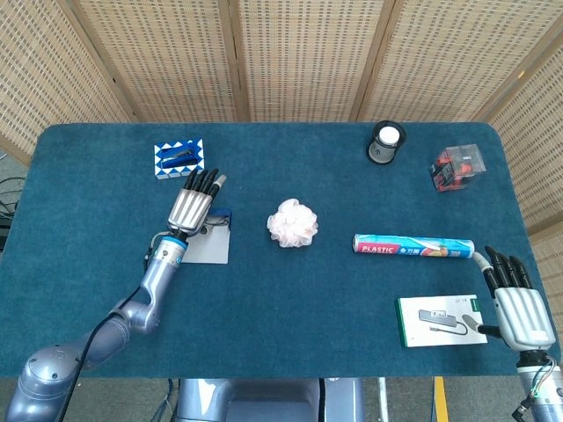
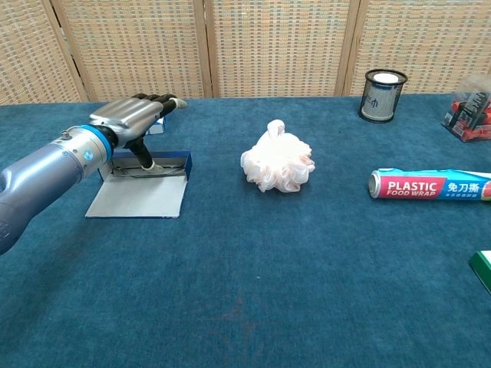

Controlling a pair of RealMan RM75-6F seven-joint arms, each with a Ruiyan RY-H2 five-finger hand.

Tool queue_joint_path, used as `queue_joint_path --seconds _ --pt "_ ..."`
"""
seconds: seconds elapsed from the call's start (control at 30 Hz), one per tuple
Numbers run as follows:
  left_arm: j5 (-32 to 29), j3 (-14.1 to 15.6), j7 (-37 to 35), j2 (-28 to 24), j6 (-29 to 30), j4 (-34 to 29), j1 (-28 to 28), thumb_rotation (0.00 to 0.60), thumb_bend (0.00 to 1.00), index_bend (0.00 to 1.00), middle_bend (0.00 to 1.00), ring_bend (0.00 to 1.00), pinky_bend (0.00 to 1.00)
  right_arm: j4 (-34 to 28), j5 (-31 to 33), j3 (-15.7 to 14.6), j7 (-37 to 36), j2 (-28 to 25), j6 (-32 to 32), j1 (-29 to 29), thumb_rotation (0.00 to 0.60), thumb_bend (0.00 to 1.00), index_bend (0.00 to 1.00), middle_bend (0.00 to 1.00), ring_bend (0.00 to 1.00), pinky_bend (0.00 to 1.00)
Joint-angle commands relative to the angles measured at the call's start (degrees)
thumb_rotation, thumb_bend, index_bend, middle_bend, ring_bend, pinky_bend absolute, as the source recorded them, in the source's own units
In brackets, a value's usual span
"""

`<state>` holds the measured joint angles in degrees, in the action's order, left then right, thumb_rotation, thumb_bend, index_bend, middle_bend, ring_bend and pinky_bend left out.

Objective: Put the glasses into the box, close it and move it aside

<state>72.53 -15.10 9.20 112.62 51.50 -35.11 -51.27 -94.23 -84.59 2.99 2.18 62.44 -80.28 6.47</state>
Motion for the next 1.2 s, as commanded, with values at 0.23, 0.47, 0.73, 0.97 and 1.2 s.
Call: queue_joint_path --seconds 0.23,0.47,0.73,0.97,1.2 --pt "2.9 2.8 -4.6 -3.4 2.8 -4.7 2.9 0.6 0.18 0.0 0.0 0.0 0.0 0.1 -0.2 0.0 -0.3 0.0 -0.1 0.0 0.6 0.0 0.0 0.0 0.0 0.0" --pt "6.2 7.0 -7.1 -10.5 8.2 -17.2 8.6 0.6 0.22 0.05 0.0 0.0 0.0 0.1 -0.3 -0.1 -0.1 0.0 -0.2 0.0 0.6 0.0 0.0 0.0 0.0 0.0" --pt "6.9 10.4 -2.2 -12.9 13.9 -24.5 14.5 0.6 0.27 0.26 0.0 0.0 0.0 0.2 -0.5 -0.2 -0.2 0.1 -0.5 -0.1 0.6 0.0 0.0 0.0 0.0 0.0" --pt "6.9 11.8 -2.5 -11.8 15.3 -24.1 17.1 0.6 0.28 0.27 0.0 0.0 0.0 0.3 -0.6 -0.2 -0.5 0.1 -0.4 -0.1 0.6 0.0 0.0 0.0 0.0 0.0" --pt "6.9 11.8 -4.9 -9.6 14.1 -20.5 17.7 0.6 0.29 0.27 0.0 0.0 0.0 0.3 -0.7 -0.3 -0.6 0.0 -0.3 -0.1 0.6 0.0 0.0 0.0 0.0 0.0"
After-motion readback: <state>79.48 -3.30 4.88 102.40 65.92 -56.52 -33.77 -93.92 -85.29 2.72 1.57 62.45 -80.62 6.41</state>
